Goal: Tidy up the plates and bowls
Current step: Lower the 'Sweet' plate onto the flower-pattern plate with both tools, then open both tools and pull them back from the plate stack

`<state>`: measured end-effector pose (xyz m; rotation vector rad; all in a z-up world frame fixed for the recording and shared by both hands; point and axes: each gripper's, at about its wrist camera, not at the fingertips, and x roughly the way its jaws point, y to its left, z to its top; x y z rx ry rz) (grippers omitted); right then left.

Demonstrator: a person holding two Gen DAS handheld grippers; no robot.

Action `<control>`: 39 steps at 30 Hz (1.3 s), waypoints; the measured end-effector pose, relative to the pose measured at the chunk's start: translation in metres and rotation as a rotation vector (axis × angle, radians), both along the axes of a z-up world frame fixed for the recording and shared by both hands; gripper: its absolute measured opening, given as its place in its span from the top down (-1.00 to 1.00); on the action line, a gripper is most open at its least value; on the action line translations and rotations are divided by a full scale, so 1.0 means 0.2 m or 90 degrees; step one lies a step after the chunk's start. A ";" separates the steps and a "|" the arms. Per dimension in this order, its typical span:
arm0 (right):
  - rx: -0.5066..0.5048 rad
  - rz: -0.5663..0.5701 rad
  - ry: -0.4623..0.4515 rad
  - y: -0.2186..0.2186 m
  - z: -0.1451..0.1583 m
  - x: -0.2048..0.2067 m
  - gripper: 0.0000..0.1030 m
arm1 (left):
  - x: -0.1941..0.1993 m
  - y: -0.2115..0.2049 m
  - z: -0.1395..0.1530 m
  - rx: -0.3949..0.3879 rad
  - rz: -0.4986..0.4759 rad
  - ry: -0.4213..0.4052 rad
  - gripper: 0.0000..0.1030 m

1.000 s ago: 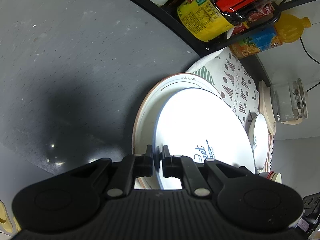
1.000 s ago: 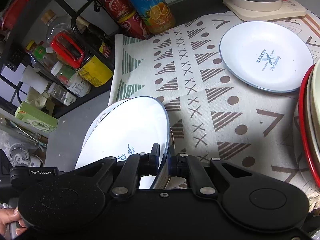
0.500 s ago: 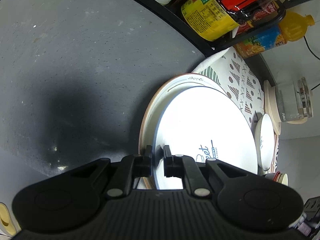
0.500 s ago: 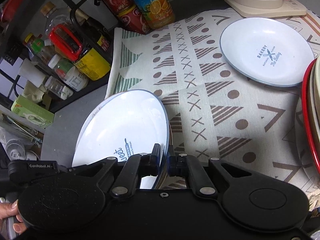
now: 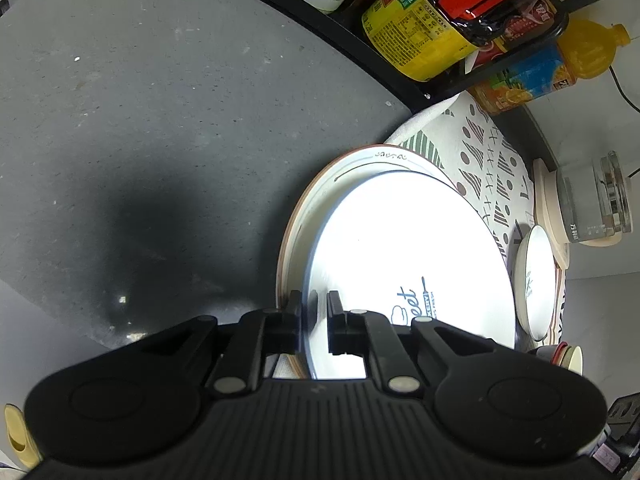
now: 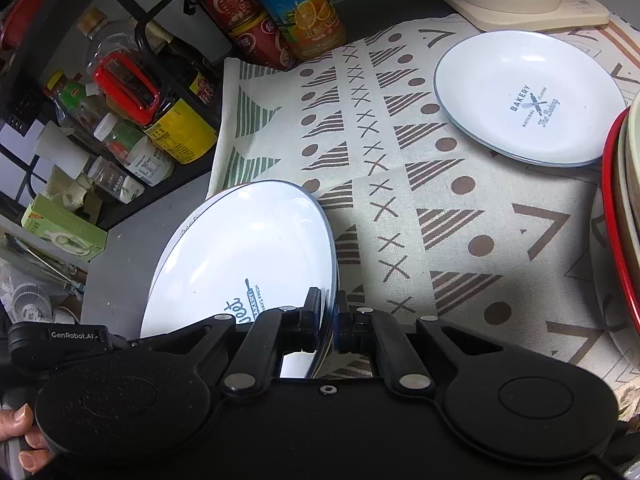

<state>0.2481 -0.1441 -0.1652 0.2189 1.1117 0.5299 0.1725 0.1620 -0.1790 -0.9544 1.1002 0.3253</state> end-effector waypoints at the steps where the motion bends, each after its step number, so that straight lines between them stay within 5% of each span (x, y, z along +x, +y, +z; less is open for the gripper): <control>1: 0.000 -0.001 0.000 0.00 0.00 0.00 0.90 | 0.00 0.00 0.00 0.004 0.000 0.001 0.84; 11: 0.010 -0.012 0.005 -0.01 -0.02 0.03 0.90 | -0.01 0.02 0.10 0.054 -0.015 -0.007 0.82; 15: -0.009 -0.006 -0.004 0.02 -0.02 0.03 0.87 | -0.01 0.03 0.11 0.100 -0.016 0.005 0.48; 22: -0.029 -0.002 -0.011 0.05 -0.02 0.04 0.83 | -0.01 0.03 0.06 0.097 -0.015 0.014 0.30; 28: -0.050 0.010 -0.017 0.08 -0.03 0.06 0.80 | 0.01 0.02 0.05 0.105 -0.016 0.012 0.30; 36: -0.063 0.022 -0.016 0.12 -0.04 0.08 0.69 | 0.01 0.05 0.02 0.065 0.002 -0.013 0.72; 39: -0.062 0.027 -0.013 0.12 -0.04 0.08 0.69 | 0.02 0.04 0.02 0.073 0.001 -0.013 0.72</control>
